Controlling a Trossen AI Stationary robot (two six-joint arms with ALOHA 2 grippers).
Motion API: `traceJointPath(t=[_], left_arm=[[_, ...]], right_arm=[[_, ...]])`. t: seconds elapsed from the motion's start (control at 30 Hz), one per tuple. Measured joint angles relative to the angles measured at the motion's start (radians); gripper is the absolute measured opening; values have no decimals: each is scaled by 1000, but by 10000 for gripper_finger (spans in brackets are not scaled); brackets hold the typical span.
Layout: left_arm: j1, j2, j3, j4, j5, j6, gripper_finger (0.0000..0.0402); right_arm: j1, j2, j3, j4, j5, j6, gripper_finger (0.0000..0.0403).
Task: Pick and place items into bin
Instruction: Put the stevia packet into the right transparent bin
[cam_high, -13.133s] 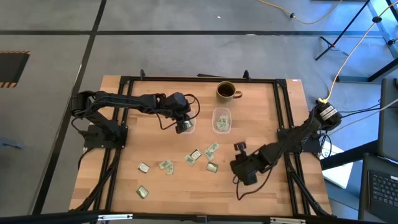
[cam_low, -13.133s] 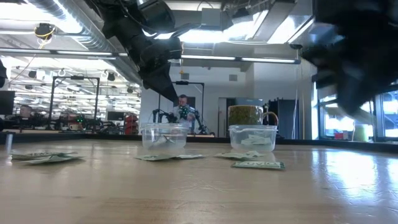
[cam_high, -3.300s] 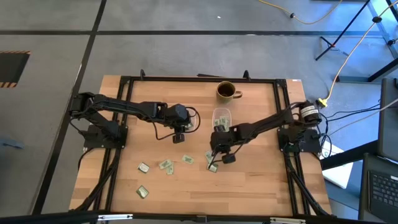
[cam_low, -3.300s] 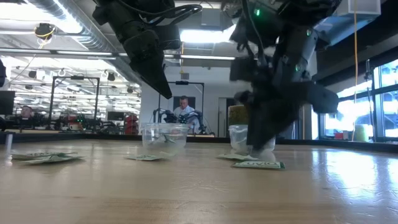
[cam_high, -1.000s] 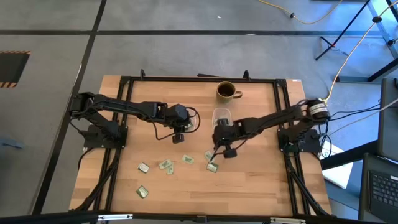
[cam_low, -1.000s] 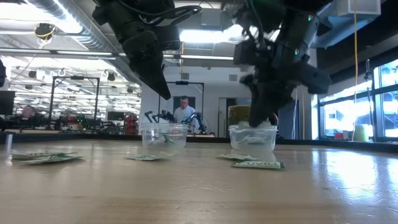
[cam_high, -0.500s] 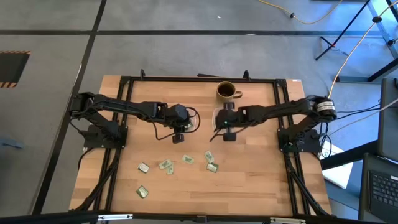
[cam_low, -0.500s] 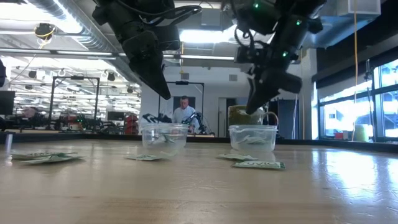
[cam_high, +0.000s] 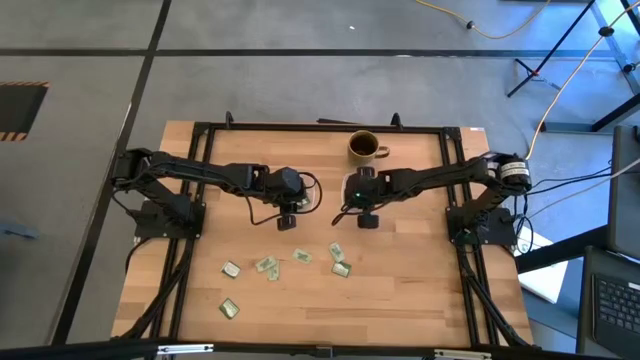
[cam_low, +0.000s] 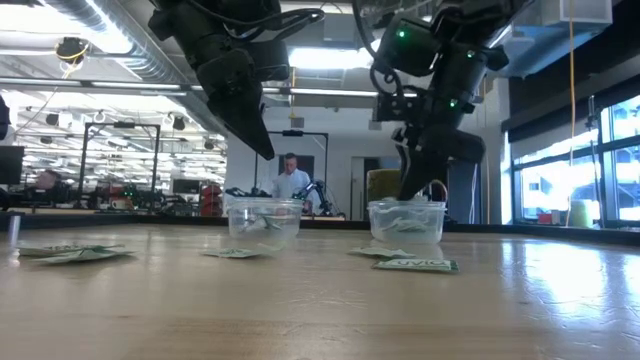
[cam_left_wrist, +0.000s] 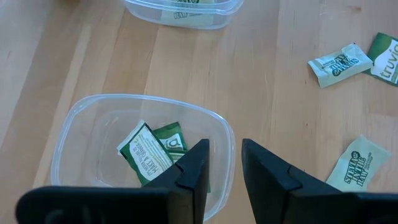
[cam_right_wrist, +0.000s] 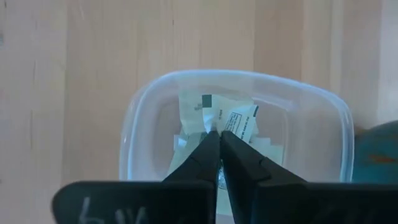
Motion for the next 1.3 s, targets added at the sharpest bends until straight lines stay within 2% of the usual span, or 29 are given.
traceJointPath(t=[0.13, 0.37, 0.5, 0.63, 0.8, 0.93, 1.13, 1.3], left_arm=[[0, 0, 0, 0, 0, 0, 88], [0, 0, 0, 0, 0, 0, 89], [0, 0, 0, -9, 0, 0, 88], [0, 0, 0, -15, 0, 0, 88], [0, 0, 0, -15, 0, 0, 89], [0, 0, 0, -15, 0, 0, 89], [0, 0, 0, -15, 0, 0, 89], [0, 0, 0, -15, 0, -2, 88]], right_arm=[[0, -3, 0, -3, -3, 25, 43], [5, -7, 0, 2, 14, 41, 120], [51, -8, 0, 29, -98, 27, 138], [116, -8, 0, 48, -218, -53, 140], [195, -8, 0, 115, -217, -90, 140], [238, -8, 0, 127, -144, -85, 140], [284, 10, 2, 201, -192, -88, 137], [290, 77, 2, 260, -216, -88, 122]])
